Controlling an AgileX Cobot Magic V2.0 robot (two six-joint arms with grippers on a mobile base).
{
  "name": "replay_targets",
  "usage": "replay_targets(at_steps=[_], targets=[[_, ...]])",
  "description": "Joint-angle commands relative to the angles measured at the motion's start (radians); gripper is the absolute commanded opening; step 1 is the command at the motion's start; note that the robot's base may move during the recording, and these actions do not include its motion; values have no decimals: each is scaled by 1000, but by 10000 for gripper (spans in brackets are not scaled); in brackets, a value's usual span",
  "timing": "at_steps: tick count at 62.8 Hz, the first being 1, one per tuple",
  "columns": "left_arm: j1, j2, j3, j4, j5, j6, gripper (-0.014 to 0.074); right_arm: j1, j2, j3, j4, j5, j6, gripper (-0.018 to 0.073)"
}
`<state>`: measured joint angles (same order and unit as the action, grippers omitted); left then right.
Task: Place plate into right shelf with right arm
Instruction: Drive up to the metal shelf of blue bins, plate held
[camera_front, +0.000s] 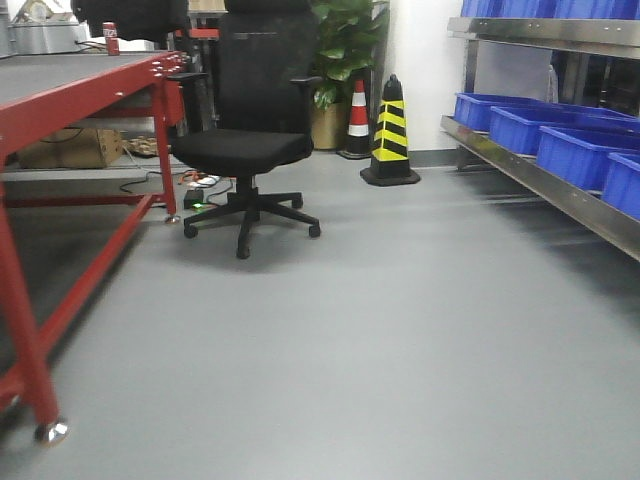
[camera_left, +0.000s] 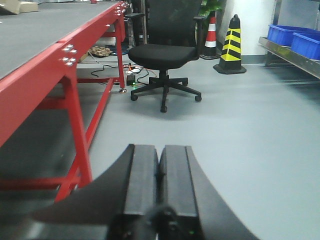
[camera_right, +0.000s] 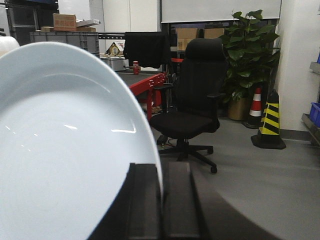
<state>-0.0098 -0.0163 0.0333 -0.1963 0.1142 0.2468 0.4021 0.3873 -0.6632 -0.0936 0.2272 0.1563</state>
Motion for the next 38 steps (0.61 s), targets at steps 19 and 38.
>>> replay_targets(at_steps=[19,38], targets=[[-1,-6,8,-4,-81,-2,-47,-3,8,-31,-9,-101,-3,55],[-1,-6,8,-4,-81,-2,-47,-3,8,-31,-9,-101,-3,55]])
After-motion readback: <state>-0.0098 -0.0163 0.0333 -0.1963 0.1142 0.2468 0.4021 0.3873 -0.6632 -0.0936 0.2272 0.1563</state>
